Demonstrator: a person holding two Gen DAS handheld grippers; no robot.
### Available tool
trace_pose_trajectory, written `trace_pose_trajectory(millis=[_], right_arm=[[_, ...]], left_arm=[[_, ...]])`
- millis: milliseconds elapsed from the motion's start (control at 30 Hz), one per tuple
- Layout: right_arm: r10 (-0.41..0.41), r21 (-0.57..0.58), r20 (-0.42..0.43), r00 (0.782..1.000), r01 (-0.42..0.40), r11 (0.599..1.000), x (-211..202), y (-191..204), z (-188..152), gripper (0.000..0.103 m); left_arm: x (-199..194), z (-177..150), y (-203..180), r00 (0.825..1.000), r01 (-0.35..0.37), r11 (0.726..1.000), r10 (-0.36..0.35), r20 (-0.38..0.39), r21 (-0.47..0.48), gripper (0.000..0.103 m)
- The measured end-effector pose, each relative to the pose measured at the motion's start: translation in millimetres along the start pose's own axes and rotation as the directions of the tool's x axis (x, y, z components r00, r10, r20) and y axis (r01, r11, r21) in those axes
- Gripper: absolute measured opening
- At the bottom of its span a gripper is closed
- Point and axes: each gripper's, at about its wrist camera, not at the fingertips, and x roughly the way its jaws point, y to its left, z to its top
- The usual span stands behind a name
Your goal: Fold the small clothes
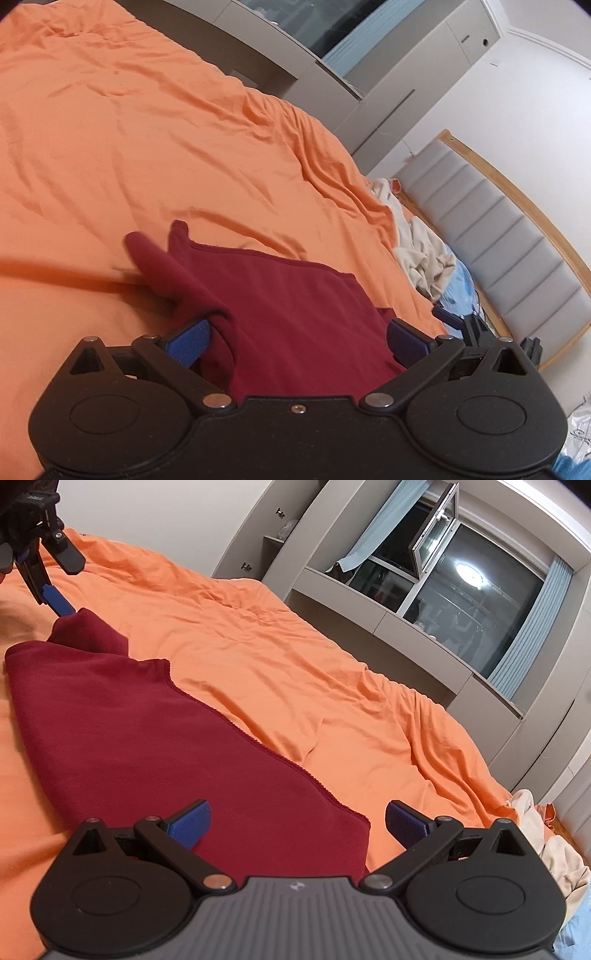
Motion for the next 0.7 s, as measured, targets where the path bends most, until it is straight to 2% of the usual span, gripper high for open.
trace_pose_trajectory(millis=[200, 400, 633, 700], right_arm=[[0.021, 0.029, -0.005, 1.000, -0.021, 0.999, 0, 2, 1, 0.103], [0.036, 0.069, -0.024, 0.999, -0.034, 0.997, 1, 2, 0, 0.103], [0.044, 0.151, -0.040, 0.998, -0.038, 0.988, 0, -4, -1, 0.103], [0.046, 0.170, -0.043, 0.998, -0.038, 0.985, 0, -7, -3, 0.103]], left_arm=[[-9, -9, -7, 0.999, 0.031, 0.999, -0.031, 0.010, 0.007, 0.102], [-17, -27, -22, 1.000, -0.004, 0.998, 0.003, 0.011, 0.063, 0.102], [-24, -58, -31, 0.998, 0.054, 0.997, -0.053, -0.024, 0.056, 0.102], [-21, -68, -34, 0.994, 0.097, 0.995, -0.095, -0.047, 0.038, 0.102]])
